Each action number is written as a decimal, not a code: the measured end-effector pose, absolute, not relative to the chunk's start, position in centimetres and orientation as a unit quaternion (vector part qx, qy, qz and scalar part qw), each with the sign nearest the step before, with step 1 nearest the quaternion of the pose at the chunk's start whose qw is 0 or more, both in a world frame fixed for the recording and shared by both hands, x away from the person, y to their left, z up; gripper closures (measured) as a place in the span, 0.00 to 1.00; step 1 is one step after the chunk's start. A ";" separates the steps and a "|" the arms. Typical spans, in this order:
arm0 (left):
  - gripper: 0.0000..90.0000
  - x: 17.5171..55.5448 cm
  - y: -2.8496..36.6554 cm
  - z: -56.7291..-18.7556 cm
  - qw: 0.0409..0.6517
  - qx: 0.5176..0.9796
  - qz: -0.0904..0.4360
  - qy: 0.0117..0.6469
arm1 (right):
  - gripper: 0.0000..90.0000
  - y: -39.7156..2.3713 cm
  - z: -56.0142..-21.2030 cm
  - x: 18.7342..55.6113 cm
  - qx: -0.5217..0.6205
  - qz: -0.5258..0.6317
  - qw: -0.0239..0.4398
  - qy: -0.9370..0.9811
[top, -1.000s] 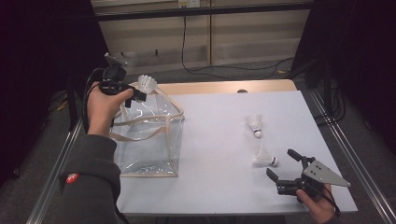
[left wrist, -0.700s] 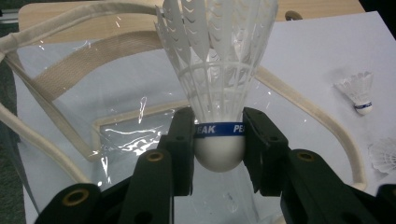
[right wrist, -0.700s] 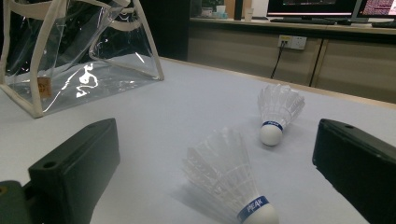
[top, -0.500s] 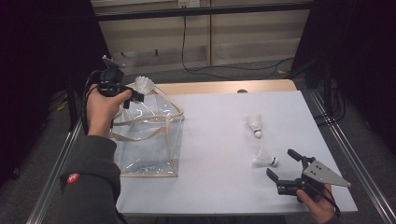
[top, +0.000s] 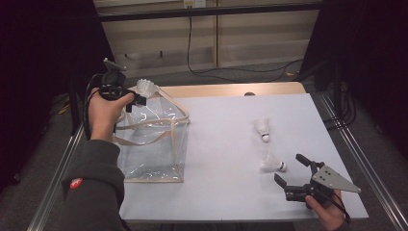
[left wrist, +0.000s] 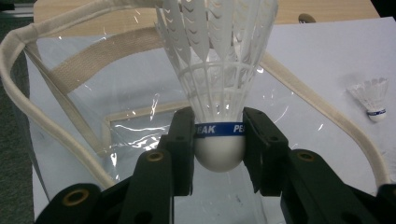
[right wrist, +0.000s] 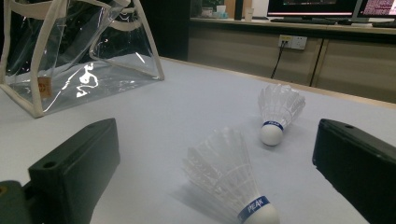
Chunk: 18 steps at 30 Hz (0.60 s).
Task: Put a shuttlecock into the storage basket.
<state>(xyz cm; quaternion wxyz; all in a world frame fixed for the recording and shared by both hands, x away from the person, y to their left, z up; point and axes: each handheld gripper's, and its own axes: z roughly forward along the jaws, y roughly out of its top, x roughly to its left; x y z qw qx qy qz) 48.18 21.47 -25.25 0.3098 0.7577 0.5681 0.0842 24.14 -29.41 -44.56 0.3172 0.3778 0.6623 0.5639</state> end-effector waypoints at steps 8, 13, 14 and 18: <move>0.73 48.4 21.9 -25.7 0.313 0.750 0.093 0.575 | 0.01 -29.4 -44.6 24.1 0.379 0.565 0.315 0.662; 0.62 48.6 22.0 -26.4 0.322 0.743 0.103 0.578 | 0.01 -29.4 -44.6 24.1 0.378 0.563 0.314 0.664; 0.62 48.6 22.0 -26.4 0.319 0.746 0.103 0.576 | 0.01 -29.4 -44.6 24.1 0.380 0.564 0.313 0.663; 0.61 48.6 22.0 -26.4 0.322 0.746 0.097 0.575 | 0.01 -29.4 -44.6 24.2 0.380 0.563 0.314 0.664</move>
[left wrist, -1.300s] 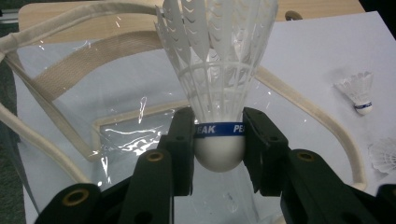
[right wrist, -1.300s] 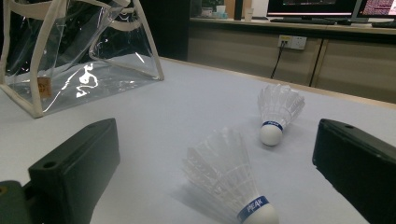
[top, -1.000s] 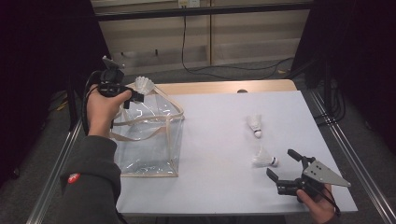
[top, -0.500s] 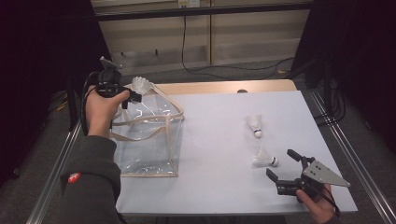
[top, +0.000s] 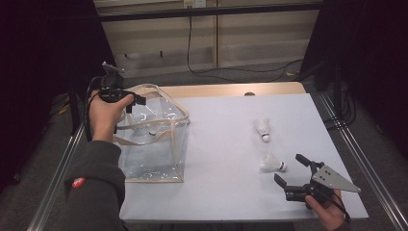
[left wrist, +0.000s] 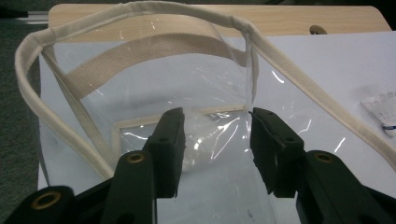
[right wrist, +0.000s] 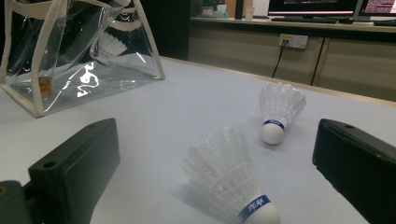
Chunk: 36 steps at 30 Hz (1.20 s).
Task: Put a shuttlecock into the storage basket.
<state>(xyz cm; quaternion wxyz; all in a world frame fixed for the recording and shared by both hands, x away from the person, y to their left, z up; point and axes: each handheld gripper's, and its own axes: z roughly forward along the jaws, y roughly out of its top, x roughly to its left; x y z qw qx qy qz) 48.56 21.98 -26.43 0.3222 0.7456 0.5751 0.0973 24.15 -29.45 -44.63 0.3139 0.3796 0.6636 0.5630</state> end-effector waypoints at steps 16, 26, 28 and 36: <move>0.52 47.6 21.1 -25.4 0.337 0.766 0.071 0.542 | 0.01 -29.4 -44.6 24.1 0.378 0.565 0.315 0.662; 0.45 47.0 20.6 -24.8 0.353 0.772 0.051 0.526 | 0.01 -29.4 -44.6 24.1 0.376 0.565 0.316 0.664; 0.44 46.9 20.5 -24.8 0.356 0.773 0.044 0.523 | 0.01 -29.4 -44.6 24.1 0.376 0.564 0.316 0.664; 0.37 46.4 19.8 -24.6 0.364 0.780 0.033 0.508 | 0.01 -29.5 -44.5 24.1 0.375 0.564 0.317 0.664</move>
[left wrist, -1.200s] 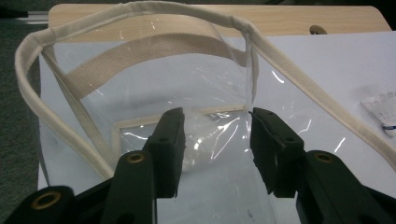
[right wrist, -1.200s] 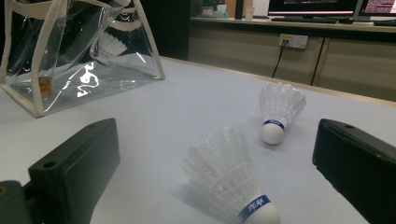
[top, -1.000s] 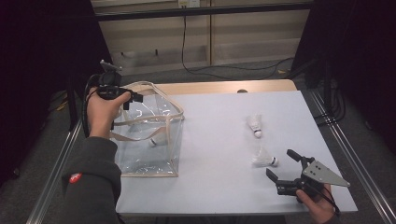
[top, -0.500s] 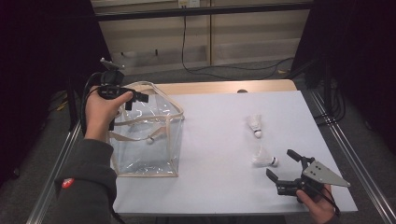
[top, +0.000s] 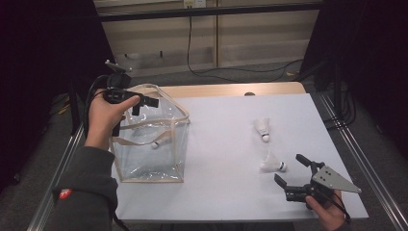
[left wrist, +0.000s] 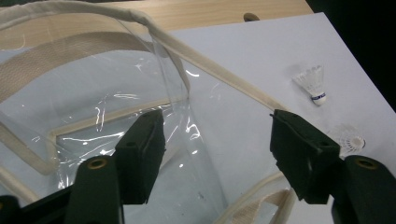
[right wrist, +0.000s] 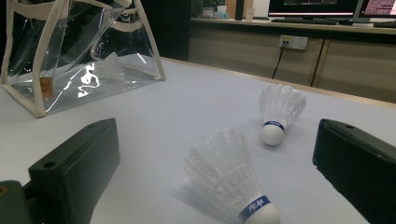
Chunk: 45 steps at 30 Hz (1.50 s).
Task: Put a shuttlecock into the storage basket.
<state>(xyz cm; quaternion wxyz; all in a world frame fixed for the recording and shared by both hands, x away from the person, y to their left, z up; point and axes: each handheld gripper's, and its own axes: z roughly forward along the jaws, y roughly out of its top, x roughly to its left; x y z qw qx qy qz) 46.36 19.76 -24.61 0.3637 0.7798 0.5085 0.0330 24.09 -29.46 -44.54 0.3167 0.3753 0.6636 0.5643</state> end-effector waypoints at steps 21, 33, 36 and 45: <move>0.25 44.7 16.9 -23.4 0.377 0.806 0.011 0.456 | 0.01 -29.5 -44.5 24.1 0.375 0.564 0.316 0.665; 0.24 44.0 15.5 -23.3 0.381 0.817 -0.002 0.432 | 0.01 -29.4 -44.5 24.1 0.376 0.564 0.315 0.664; 0.24 43.9 15.0 -23.3 0.381 0.822 -0.009 0.423 | 0.01 -29.4 -44.5 24.1 0.375 0.564 0.316 0.664; 0.23 43.4 13.6 -23.2 0.380 0.831 -0.020 0.405 | 0.01 -29.4 -44.5 24.0 0.376 0.565 0.315 0.664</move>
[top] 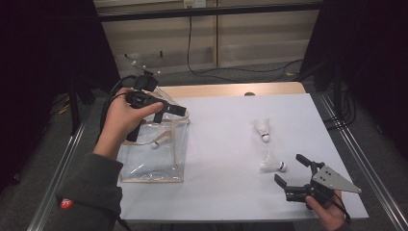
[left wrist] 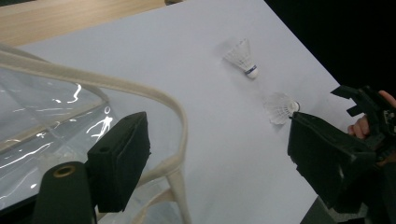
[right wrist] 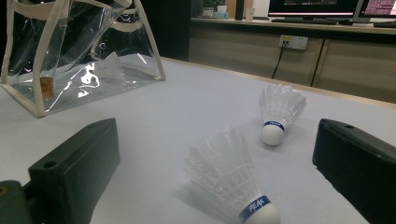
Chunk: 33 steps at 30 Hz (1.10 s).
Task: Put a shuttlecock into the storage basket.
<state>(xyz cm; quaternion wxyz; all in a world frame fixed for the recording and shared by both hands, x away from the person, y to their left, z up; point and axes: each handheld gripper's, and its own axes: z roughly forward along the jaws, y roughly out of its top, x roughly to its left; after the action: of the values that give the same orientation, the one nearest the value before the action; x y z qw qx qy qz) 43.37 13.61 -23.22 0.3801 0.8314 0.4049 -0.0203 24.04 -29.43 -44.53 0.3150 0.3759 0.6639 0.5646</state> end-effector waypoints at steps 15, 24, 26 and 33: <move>0.22 42.5 11.9 -23.2 0.381 0.843 -0.036 0.378 | 0.01 -29.5 -44.5 24.1 0.374 0.564 0.316 0.665; 0.22 42.2 11.0 -23.4 0.387 0.843 -0.047 0.371 | 0.01 -29.4 -44.6 24.1 0.375 0.563 0.316 0.665; 0.22 42.1 10.8 -23.4 0.385 0.846 -0.048 0.366 | 0.01 -29.4 -44.5 24.1 0.375 0.564 0.316 0.664; 0.21 41.8 9.9 -23.9 0.389 0.847 -0.057 0.358 | 0.01 -29.4 -44.6 24.1 0.375 0.564 0.316 0.665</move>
<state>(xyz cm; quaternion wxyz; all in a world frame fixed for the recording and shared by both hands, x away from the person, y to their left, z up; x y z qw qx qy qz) 41.76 9.90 -23.91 0.3891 0.8468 0.3582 -0.0573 24.10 -29.43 -44.56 0.3164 0.3745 0.6648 0.5636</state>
